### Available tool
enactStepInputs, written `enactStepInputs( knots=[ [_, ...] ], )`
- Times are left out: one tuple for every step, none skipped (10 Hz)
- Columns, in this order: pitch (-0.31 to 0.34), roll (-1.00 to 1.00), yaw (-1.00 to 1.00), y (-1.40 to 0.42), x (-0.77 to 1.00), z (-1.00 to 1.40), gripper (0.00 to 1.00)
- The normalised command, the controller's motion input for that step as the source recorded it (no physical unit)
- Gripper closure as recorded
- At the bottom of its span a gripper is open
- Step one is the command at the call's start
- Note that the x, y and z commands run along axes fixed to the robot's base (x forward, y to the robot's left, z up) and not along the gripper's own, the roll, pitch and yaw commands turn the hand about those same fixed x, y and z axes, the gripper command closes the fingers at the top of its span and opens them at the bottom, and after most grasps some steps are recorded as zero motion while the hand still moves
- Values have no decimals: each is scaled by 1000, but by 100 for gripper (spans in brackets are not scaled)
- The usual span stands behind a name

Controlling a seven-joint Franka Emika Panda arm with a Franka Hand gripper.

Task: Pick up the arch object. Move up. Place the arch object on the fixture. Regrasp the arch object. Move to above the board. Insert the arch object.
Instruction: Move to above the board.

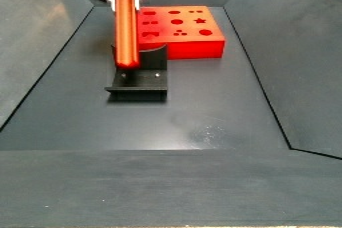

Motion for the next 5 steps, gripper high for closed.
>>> enactStepInputs(
  knots=[
    [337,69,78,-109,283,1000,100],
    [325,43,138,-110,283,1000,100],
    [288,20,204,-110,278,1000,100],
    [259,14,240,-111,276,1000,100],
    [226,13,261,-115,277,1000,100]
  ],
)
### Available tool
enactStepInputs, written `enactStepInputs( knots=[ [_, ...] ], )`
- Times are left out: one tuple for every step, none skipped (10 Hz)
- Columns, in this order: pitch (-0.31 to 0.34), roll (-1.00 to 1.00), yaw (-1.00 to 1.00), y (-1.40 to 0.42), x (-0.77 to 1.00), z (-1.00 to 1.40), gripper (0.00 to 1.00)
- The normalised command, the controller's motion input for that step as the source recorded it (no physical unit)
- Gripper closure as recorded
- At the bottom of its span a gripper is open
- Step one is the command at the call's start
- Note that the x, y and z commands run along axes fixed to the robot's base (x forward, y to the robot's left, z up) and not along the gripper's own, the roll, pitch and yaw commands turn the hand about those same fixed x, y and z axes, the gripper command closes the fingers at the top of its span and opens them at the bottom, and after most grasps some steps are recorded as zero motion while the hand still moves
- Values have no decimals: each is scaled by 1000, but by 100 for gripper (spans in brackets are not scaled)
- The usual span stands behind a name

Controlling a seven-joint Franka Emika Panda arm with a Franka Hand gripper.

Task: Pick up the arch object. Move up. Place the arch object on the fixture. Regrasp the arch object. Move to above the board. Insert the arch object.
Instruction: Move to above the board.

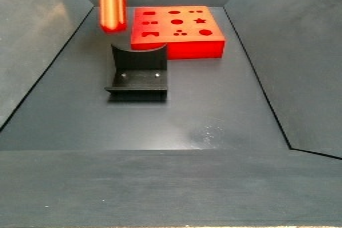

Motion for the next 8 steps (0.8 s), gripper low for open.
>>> enactStepInputs(
  knots=[
    [196,17,270,-119,282,1000,100],
    [169,22,271,-126,289,983,100],
    [137,38,259,-99,230,696,100],
    [109,51,243,-82,200,489,100],
    [84,65,219,-69,174,294,100],
    [-85,-1000,30,-966,-1000,220,100],
    [-87,-1000,29,-957,-1000,214,100],
    [-137,-1000,26,-869,-1000,218,100]
  ],
)
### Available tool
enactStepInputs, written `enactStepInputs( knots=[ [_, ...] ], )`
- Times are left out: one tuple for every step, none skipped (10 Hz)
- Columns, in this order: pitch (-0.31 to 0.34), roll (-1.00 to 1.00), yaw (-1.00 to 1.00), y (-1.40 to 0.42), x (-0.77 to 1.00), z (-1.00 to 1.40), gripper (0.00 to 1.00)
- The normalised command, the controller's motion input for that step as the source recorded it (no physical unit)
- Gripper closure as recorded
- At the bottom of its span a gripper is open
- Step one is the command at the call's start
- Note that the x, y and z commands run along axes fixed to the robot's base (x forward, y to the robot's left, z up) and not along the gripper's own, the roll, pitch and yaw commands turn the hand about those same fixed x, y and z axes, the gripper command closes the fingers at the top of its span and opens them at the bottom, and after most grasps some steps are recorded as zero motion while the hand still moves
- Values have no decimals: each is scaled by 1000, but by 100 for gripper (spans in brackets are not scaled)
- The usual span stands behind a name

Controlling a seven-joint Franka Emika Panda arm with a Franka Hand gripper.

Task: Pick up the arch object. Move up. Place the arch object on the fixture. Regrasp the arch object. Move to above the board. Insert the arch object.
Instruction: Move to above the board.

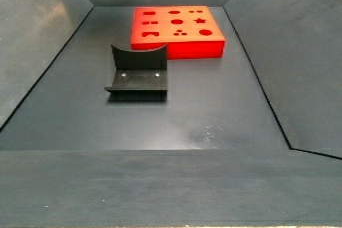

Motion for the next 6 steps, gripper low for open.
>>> enactStepInputs(
  knots=[
    [-157,-1000,29,-811,-1000,183,100],
    [-199,-1000,28,-764,-1000,181,100],
    [-213,-1000,27,-731,-1000,173,100],
    [-245,-1000,23,-654,-1000,153,100],
    [-256,-1000,22,-627,-1000,146,100],
    [-294,-1000,12,-436,-826,116,100]
  ],
)
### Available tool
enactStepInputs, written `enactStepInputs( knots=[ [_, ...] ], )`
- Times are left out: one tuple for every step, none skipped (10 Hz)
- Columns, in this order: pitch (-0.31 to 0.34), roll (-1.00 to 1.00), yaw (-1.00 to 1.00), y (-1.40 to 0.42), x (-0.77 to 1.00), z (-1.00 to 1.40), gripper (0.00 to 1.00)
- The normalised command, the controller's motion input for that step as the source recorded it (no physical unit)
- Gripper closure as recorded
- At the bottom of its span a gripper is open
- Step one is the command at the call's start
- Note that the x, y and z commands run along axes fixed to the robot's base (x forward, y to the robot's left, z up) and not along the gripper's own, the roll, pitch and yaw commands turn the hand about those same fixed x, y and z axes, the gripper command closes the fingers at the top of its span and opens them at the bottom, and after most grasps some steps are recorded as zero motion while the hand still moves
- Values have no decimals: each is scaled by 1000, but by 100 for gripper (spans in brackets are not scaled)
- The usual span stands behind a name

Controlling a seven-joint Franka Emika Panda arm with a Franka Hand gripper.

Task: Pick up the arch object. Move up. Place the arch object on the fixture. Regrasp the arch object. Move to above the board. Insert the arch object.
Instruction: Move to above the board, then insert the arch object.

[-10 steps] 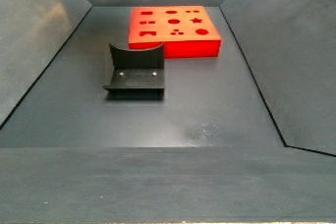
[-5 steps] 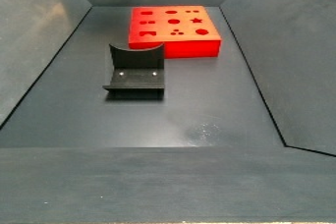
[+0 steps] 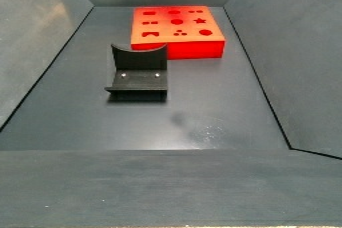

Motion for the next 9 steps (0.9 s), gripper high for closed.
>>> enactStepInputs(
  knots=[
    [-325,-1000,-1,-140,-474,43,100],
    [-329,-1000,-11,-24,-284,13,100],
    [-331,-1000,-24,-4,-214,11,100],
    [-314,-906,-38,9,-137,6,100],
    [-221,-589,-24,29,-91,-2,100],
    [-154,-388,-19,27,-68,-2,100],
    [-117,-287,-13,19,-52,1,100],
    [59,74,186,509,846,-686,100],
    [84,134,189,500,829,-674,100]
  ],
)
